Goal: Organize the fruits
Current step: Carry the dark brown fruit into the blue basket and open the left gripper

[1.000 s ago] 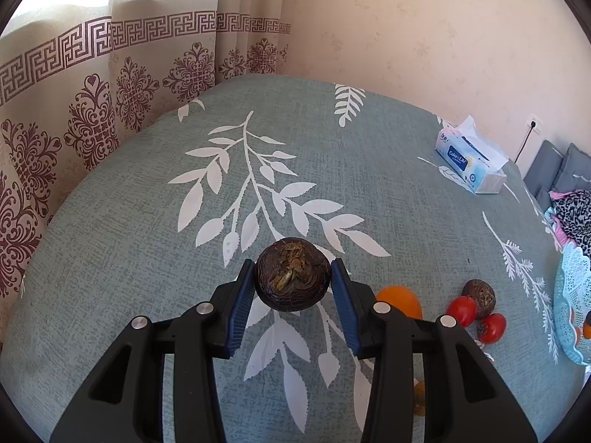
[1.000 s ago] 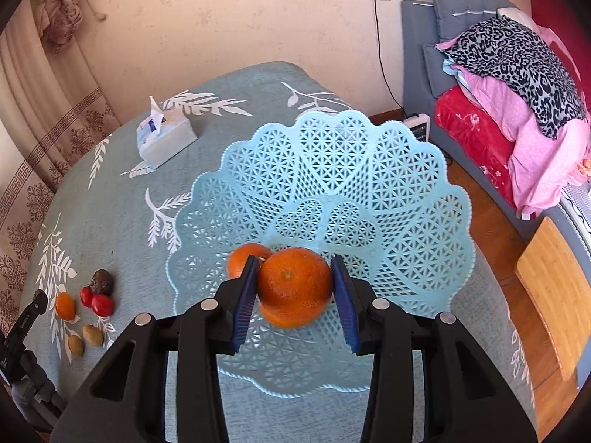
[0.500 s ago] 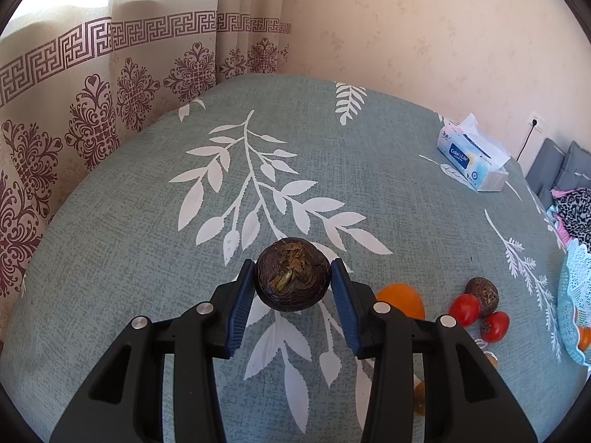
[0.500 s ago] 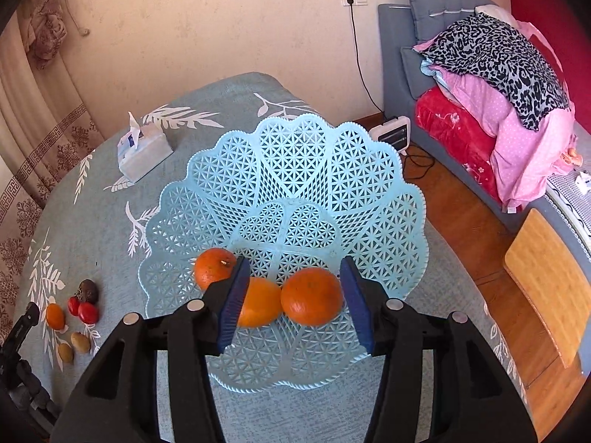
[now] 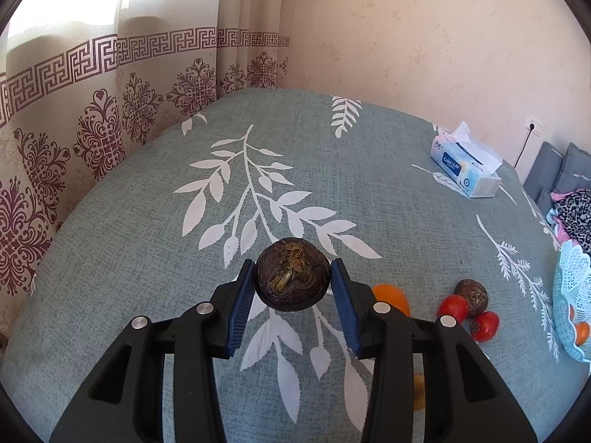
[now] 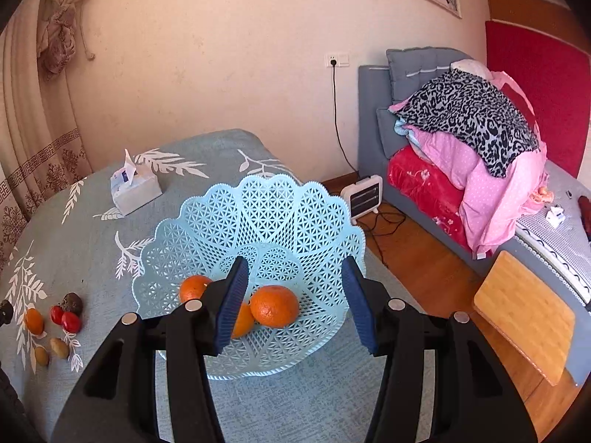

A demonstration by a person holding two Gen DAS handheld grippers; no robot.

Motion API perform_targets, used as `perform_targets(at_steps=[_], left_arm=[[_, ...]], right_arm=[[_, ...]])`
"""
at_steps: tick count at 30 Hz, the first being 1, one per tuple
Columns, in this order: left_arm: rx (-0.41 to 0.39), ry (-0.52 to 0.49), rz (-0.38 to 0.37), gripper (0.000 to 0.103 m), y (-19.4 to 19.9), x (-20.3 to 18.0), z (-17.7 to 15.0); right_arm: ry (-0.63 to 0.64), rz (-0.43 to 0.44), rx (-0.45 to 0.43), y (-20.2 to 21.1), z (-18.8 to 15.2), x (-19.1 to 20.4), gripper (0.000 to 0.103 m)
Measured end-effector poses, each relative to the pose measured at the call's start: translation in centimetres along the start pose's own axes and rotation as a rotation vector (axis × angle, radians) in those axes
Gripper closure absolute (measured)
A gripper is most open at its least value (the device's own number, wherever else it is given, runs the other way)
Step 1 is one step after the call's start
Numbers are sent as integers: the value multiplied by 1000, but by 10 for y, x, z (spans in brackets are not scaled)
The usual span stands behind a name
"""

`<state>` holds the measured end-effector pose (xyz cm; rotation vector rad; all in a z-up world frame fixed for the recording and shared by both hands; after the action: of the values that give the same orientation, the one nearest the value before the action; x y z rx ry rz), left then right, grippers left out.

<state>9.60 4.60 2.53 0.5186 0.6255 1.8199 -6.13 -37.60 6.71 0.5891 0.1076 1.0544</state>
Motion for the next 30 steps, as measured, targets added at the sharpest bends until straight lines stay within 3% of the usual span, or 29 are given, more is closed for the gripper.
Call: perform_targets(at_steps=[6, 13, 23, 26, 30], left_arm=[[-35, -53, -69, 61, 33, -27, -3], [-72, -190, -196, 61, 71, -94, -11], [-52, -356, -369, 61, 102, -195, -31], [-48, -396, -418, 61, 110, -219, -36], [-5, -424, -499, 61, 114, -247, -42]], right_arm=[[16, -36, -107, 19, 5, -10, 49], [-50, -71, -129, 19, -1, -40, 49], [-96, -123, -172, 26, -12, -69, 49], [-108, -127, -178, 25, -15, -74, 44], [-130, -117, -179, 25, -17, -79, 44]])
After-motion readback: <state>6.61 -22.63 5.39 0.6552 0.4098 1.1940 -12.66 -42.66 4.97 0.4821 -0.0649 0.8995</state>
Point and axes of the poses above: each gripper's, at about its wrist camera, not at the fingertips, and y roughly against the way its jaws point, x to its left, z to its top, the point moved 3 cm from there along -y, roughly the way its jaws point, and after that the axes turned 13 degrees about z, right-handed, at the moved point
